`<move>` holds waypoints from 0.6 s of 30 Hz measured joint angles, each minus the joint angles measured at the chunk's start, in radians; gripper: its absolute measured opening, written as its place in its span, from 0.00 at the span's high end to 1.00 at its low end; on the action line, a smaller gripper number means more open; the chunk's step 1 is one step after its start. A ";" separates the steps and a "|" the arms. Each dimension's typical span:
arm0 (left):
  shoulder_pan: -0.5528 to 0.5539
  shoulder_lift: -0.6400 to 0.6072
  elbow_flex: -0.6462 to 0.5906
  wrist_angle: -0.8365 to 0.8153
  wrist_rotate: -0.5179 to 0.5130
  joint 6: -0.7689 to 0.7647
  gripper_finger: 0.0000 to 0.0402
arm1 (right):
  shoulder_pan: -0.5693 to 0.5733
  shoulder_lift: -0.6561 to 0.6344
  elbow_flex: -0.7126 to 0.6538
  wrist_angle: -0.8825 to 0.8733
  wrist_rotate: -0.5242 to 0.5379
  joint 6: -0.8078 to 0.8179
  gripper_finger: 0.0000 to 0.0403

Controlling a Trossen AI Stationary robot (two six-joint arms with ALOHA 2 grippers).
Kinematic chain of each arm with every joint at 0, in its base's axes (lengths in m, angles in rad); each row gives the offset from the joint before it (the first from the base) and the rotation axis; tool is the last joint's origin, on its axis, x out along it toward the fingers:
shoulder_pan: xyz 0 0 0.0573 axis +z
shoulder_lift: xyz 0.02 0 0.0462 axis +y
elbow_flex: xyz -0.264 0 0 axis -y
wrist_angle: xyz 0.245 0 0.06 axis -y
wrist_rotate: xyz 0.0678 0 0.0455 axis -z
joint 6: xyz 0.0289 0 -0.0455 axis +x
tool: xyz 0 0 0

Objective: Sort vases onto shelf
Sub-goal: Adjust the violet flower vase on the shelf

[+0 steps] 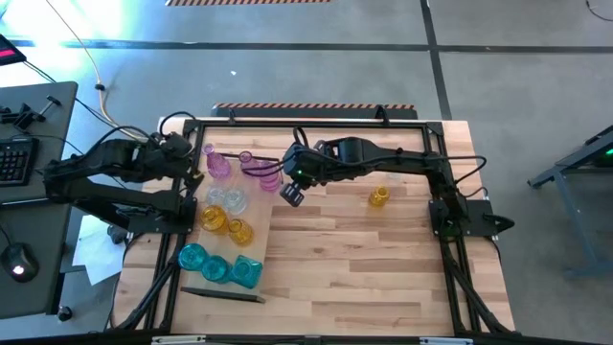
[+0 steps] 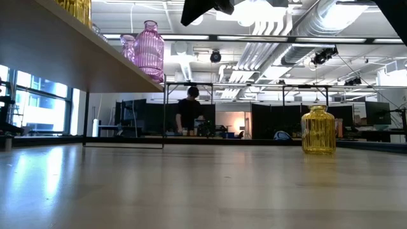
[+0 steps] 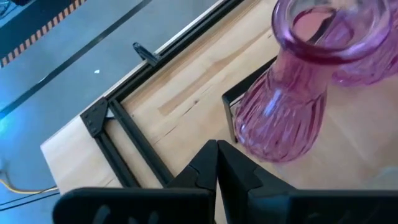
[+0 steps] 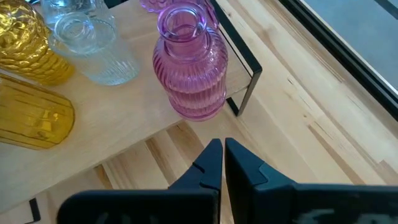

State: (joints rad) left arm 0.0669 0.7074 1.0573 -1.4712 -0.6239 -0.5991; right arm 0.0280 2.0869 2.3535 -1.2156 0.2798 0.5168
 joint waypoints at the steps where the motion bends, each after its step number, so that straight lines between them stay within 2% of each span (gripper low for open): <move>1: 0.000 0.002 -0.002 0.009 -0.006 0.000 1.00 | 0.000 0.000 0.000 0.000 0.000 0.000 1.00; 6: 0.000 0.002 -0.002 0.019 -0.015 0.000 1.00 | 0.000 0.000 0.000 0.000 -0.004 0.007 1.00; 10: 0.000 0.002 -0.002 0.042 -0.002 0.000 1.00 | 0.000 0.000 0.000 0.000 -0.053 0.025 1.00; 18: 0.000 0.002 -0.002 0.088 0.020 0.026 1.00 | 0.001 0.000 0.000 0.000 -0.054 0.025 1.00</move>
State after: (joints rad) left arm 0.0669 0.7094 1.0554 -1.3834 -0.6036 -0.5735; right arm 0.0288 2.0869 2.3535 -1.2152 0.2256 0.5423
